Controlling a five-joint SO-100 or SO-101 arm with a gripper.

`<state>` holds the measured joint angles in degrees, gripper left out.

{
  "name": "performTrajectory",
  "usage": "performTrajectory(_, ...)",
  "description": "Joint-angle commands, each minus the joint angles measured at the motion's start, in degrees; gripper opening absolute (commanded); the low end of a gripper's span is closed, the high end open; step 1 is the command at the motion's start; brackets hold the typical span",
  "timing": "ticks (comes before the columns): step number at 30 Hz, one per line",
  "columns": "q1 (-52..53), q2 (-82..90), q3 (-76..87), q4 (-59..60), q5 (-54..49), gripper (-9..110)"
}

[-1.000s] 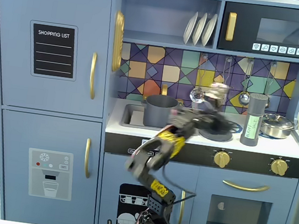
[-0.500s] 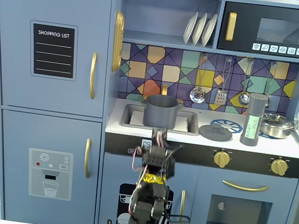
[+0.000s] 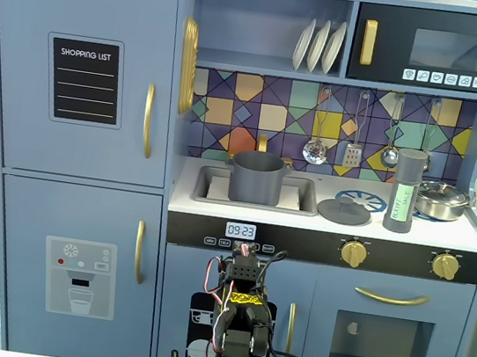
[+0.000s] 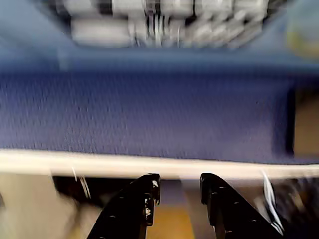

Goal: Put salt in the gray recipient

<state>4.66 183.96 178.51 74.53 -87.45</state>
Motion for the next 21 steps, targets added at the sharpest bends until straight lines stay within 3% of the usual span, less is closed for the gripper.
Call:
performTrajectory(1, -0.88, 0.53, 0.09, 1.58, -1.05, 2)
performTrajectory(21, -1.49, 0.53, 0.09, 1.58, -0.79, 6)
